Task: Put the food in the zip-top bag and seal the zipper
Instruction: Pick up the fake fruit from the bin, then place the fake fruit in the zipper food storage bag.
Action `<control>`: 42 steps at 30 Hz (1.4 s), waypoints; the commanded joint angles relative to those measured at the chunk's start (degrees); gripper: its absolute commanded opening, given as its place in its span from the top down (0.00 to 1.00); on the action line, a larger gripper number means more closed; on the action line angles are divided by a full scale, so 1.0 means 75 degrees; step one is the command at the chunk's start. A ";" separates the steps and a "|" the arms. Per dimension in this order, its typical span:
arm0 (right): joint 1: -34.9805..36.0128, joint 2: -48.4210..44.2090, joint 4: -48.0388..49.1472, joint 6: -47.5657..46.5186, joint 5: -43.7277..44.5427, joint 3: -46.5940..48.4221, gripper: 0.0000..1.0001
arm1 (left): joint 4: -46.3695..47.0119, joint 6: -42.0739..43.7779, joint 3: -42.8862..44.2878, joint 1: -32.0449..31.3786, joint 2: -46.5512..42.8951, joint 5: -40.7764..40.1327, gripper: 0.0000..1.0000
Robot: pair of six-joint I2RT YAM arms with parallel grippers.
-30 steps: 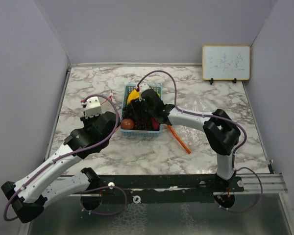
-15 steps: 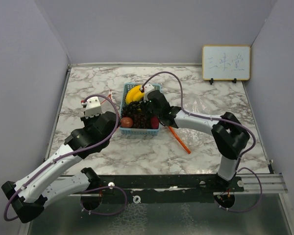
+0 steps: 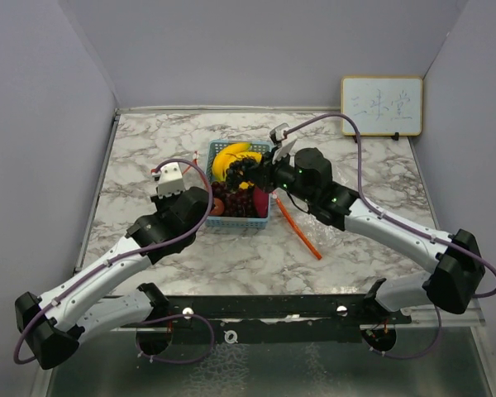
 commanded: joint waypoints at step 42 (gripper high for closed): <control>0.0880 0.2543 0.0341 0.0252 -0.0812 0.1675 0.34 | 0.1054 -0.0849 -0.0818 0.0112 -0.1889 0.1583 1.00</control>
